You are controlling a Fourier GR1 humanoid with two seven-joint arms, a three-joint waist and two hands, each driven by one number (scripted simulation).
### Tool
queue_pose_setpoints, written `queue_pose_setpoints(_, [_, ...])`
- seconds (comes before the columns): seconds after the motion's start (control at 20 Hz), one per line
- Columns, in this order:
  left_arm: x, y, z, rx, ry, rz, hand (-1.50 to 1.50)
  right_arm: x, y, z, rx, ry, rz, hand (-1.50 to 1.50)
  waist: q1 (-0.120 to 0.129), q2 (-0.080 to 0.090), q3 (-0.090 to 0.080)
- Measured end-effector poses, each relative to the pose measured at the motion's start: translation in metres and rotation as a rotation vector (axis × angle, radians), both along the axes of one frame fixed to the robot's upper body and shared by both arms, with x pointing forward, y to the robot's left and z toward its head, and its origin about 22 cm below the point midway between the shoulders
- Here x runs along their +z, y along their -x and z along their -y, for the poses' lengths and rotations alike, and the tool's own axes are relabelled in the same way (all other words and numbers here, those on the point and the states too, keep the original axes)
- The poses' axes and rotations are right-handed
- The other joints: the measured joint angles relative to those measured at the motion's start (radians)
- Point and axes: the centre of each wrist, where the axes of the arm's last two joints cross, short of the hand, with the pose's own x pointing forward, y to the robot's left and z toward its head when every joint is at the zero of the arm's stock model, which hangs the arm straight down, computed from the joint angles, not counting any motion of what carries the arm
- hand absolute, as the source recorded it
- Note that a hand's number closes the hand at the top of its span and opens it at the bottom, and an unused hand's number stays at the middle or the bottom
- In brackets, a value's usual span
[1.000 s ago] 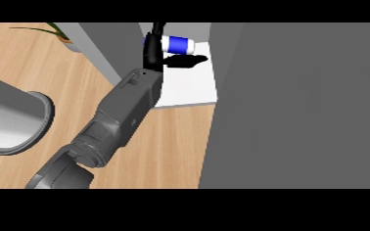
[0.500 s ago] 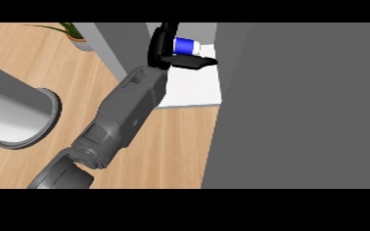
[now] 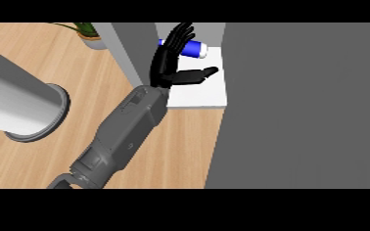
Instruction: Pick up the bottled water, place it into the cabinet and close the cabinet
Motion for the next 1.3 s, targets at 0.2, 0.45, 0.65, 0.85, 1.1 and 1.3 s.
queue_pose_setpoints(0.2, [-0.015,0.024,-0.007,-0.027,0.018,-0.022,1.50,0.004,-0.003,0.000,0.004,0.026,0.003,-1.50,0.021,-0.004,0.000])
queue_pose_setpoints(0.45, [-0.022,0.053,-0.016,-0.036,0.021,-0.040,1.50,0.006,-0.006,0.002,0.081,0.134,-0.009,1.50,0.030,-0.006,0.000])
queue_pose_setpoints(0.65, [-0.028,0.081,-0.042,-0.032,0.019,-0.045,1.50,0.008,-0.005,-0.004,0.166,0.201,-0.058,1.50,0.036,-0.005,-0.001])
queue_pose_setpoints(0.85, [-0.027,0.111,-0.067,-0.009,0.020,-0.042,1.50,0.008,0.000,-0.019,0.250,0.181,-0.120,1.50,0.030,-0.003,-0.001])
queue_pose_setpoints(1.1, [-0.022,0.141,-0.101,0.024,0.015,-0.025,1.50,0.013,-0.002,-0.035,0.296,0.171,-0.149,1.50,0.025,0.001,-0.001])
queue_pose_setpoints(1.3, [-0.019,0.161,-0.125,0.045,0.013,-0.014,1.50,0.021,-0.005,-0.055,0.341,0.173,-0.153,1.50,0.024,0.002,-0.001])
